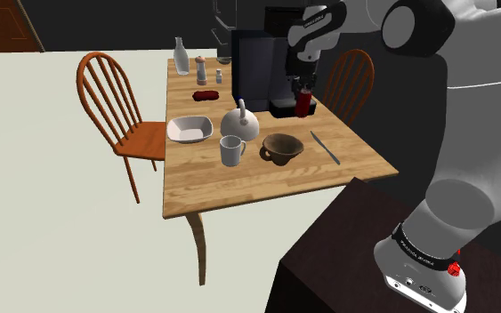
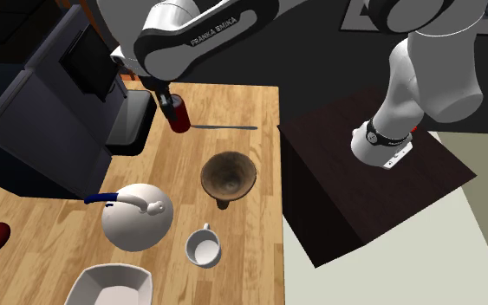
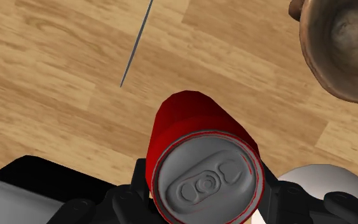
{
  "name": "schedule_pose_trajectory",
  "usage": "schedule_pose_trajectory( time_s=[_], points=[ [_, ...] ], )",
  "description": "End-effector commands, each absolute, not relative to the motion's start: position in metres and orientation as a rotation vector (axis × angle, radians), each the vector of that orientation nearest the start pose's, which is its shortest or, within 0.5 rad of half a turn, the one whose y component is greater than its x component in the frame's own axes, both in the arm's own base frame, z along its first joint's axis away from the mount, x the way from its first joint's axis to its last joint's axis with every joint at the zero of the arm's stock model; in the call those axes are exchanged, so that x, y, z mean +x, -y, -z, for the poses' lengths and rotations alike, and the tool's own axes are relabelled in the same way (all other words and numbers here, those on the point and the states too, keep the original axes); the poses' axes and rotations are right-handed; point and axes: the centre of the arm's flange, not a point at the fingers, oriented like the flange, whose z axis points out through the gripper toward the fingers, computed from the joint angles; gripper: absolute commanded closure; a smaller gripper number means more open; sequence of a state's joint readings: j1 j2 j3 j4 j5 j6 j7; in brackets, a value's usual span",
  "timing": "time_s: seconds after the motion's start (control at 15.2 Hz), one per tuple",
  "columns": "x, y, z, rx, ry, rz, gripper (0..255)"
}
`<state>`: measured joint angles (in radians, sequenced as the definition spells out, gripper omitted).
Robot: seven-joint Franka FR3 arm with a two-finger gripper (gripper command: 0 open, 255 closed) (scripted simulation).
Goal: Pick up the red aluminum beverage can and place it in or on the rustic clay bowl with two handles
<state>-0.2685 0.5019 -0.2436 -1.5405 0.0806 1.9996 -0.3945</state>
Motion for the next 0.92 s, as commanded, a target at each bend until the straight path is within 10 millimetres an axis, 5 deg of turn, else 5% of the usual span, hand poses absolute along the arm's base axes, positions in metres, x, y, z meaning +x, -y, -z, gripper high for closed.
schedule_pose_trajectory(
  time_s=[0.0, 0.46, 0.86],
  points=[
    [0.613, 0.312, -0.378, -3.162, -0.198, -0.07, 255],
    [0.613, 0.312, -0.411, -3.162, -0.198, -0.07, 255],
    [0.588, 0.237, -0.42, -3.162, -0.198, -0.07, 255]
  ],
)
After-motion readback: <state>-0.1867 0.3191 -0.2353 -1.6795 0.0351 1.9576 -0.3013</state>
